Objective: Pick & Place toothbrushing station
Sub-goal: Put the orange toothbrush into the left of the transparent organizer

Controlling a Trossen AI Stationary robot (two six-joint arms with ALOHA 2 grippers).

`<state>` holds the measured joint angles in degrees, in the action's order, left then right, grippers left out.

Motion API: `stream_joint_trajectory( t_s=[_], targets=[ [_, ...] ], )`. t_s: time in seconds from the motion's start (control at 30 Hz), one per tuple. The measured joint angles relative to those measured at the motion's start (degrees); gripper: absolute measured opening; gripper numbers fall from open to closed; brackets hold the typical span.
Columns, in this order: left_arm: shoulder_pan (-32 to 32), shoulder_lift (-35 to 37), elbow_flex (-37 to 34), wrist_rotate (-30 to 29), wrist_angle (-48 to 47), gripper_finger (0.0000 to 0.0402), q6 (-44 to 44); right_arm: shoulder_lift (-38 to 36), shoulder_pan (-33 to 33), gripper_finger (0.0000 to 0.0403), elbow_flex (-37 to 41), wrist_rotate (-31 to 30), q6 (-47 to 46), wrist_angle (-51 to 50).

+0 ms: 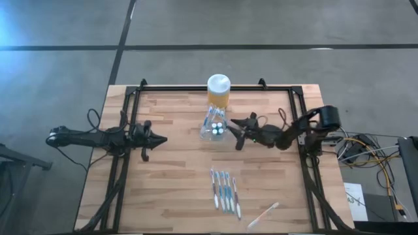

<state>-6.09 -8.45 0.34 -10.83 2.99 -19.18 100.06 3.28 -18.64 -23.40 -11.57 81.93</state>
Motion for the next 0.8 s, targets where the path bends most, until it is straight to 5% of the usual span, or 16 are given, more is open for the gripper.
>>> stream_joint_trajectory(
  t_s=[0.27, 0.4, 0.57, 0.8],
  targets=[
    [0.0, 0.0, 0.0, 4.1, 1.2, 0.0014, -0.1, -19.0, -3.2, 0.0169, 5.3, 1.7, -2.8, -9.1],
    [-0.7, 0.0, 0.0, 11.1, 5.7, 0.0006, 0.6, -30.7, -4.8, 0.0154, 5.4, 2.5, -6.3, -26.1],
    [-2.3, 0.0, 0.0, 11.3, 8.1, 0.0005, -0.1, -43.7, -8.6, 0.0115, 0.8, 2.3, -9.6, -54.3],
    [-6.3, -2.6, 0.0, 9.7, 7.1, 0.0004, 1.4, -49.8, -22.4, 0.0021, -8.3, -13.2, -12.9, -77.4]
  ],
)
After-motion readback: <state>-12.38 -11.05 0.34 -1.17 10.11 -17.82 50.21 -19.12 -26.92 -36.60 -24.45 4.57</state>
